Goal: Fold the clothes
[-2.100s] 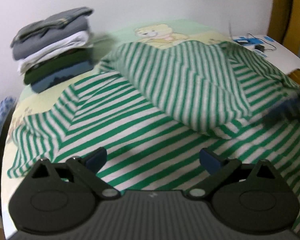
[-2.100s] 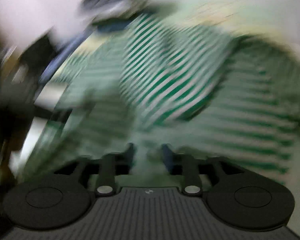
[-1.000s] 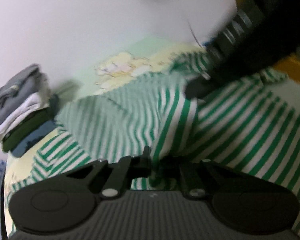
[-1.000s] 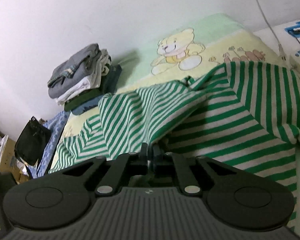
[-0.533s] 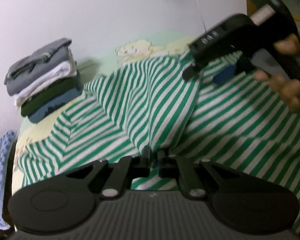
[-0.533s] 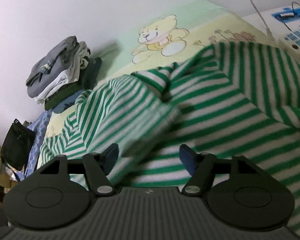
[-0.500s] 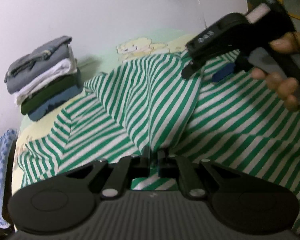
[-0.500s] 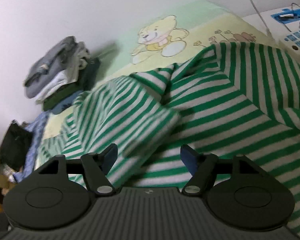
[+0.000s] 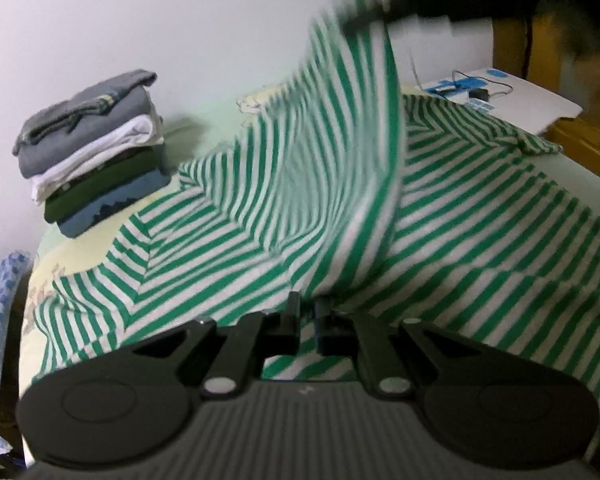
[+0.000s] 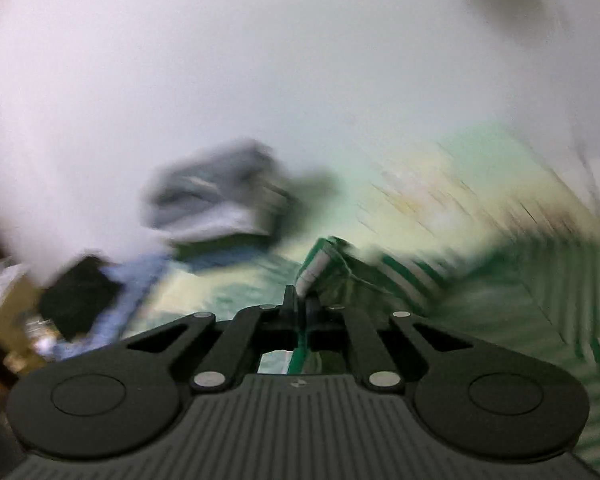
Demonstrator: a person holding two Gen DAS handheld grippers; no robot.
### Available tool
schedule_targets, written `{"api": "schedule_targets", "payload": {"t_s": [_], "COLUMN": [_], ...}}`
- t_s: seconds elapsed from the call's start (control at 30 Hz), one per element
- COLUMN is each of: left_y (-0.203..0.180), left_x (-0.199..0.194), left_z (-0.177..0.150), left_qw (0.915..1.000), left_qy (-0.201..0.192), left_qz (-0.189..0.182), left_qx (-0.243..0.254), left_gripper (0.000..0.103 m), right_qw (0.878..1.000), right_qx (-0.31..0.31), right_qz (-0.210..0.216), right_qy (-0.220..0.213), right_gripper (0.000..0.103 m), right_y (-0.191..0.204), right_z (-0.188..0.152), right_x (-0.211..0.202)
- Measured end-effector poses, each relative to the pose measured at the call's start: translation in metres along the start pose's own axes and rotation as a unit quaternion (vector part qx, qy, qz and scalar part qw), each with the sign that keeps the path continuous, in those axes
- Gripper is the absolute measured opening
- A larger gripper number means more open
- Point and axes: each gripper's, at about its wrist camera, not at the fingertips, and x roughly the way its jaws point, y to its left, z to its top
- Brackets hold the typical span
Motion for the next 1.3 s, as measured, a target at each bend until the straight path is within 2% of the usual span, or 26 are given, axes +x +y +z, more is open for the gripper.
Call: {"api": "schedule_targets", "payload": {"t_s": [0.07,0.17,0.2,0.23,0.3,0.33,0.37,0.43,0.5,0.6,0.67,0.77,0.87,0.9,0.93,0.97,1.0,1.03,1.07,1.1,1.2,1.3], "left_y": [-0.002,-0.008,-0.011,-0.013,-0.013,-0.013,-0.012,-0.012,-0.016,-0.029,-0.038,-0.057,-0.077,-0.083,-0.087,-0.089,-0.09,-0.089,-0.084,-0.079,-0.064,-0.058], "left_x": [-0.001,-0.003,-0.004,-0.006,-0.008,-0.01,-0.011,-0.015,-0.017,-0.02,-0.02,-0.015,-0.005,0.002,0.008,0.012,0.017,0.02,0.018,0.015,-0.002,-0.022], "left_z": [-0.007,-0.021,-0.026,-0.03,-0.035,-0.036,-0.036,-0.038,-0.038,-0.034,-0.029,-0.02,-0.01,-0.006,-0.002,0.002,0.007,0.011,0.015,0.018,0.021,0.011], "left_qw": [0.9998,0.9988,0.9984,0.998,0.9977,0.9977,0.9976,0.9976,0.9972,0.9956,0.9937,0.9887,0.9845,0.9836,0.983,0.9841,0.985,0.9865,0.9894,0.992,0.9956,0.9956], "left_qy": [0.01,0.024,0.028,0.031,0.028,0.025,0.023,0.013,0.004,-0.022,-0.045,-0.069,-0.083,-0.082,-0.08,-0.073,-0.065,-0.059,-0.054,-0.049,-0.051,-0.05], "left_qz": [-0.016,-0.036,-0.04,-0.044,-0.046,-0.046,-0.047,-0.043,-0.039,-0.028,-0.015,0.01,0.021,0.036,0.049,0.057,0.065,0.07,0.064,0.058,0.059,0.073], "left_qx": [0.007,0.023,0.029,0.034,0.041,0.043,0.045,0.053,0.064,0.087,0.101,0.133,0.153,0.157,0.157,0.151,0.145,0.136,0.118,0.101,0.051,0.029], "left_gripper": [0.007,0.009,0.012,0.02,0.022,0.027,0.034,0.041,0.047,0.067,0.085,0.091,0.093,0.093,0.087,0.073,0.065,0.045,0.02,0.013,0.009,0.008], "right_qw": [0.998,0.993,0.991,0.988,0.983,0.982,0.98,0.98,0.984,0.991,0.993,0.991,0.988,0.988,0.987,0.986,0.985,0.985,0.985,0.985,0.987,0.986], "right_qx": [-0.043,-0.065,-0.073,-0.081,-0.086,-0.082,-0.074,-0.056,-0.037,0.013,0.048,0.078,0.08,0.081,0.08,0.078,0.074,0.069,0.065,0.059,0.04,0.037], "right_qz": [0.039,0.09,0.093,0.096,0.096,0.095,0.094,0.091,0.08,0.077,0.086,0.109,0.13,0.134,0.14,0.147,0.153,0.157,0.16,0.162,0.158,0.162], "right_qy": [0.001,0.049,0.069,0.088,0.128,0.144,0.156,0.168,0.158,0.111,0.071,0.025,0.002,-0.001,-0.003,-0.004,-0.005,-0.005,-0.005,-0.005,-0.002,0.002], "right_gripper": [0.004,0.004,0.004,0.004,0.004,0.004,0.004,0.004,0.004,0.004,0.004,0.004,0.004,0.004,0.004,0.004,0.004,0.004,0.004,0.004,0.004,0.004], "right_y": [0.024,0.045,0.048,0.051,0.053,0.051,0.049,0.044,0.038,0.027,0.019,0.015,0.016,0.016,0.017,0.018,0.019,0.02,0.021,0.022,0.022,0.015], "right_z": [-0.001,-0.016,-0.024,-0.033,-0.049,-0.055,-0.061,-0.07,-0.072,-0.057,-0.04,-0.017,-0.001,0.003,0.005,0.007,0.009,0.01,0.01,0.011,0.007,0.004], "right_x": [-0.016,-0.03,-0.033,-0.036,-0.04,-0.042,-0.045,-0.051,-0.056,-0.058,-0.058,-0.055,-0.054,-0.054,-0.054,-0.054,-0.055,-0.057,-0.059,-0.06,-0.065,-0.07]}}
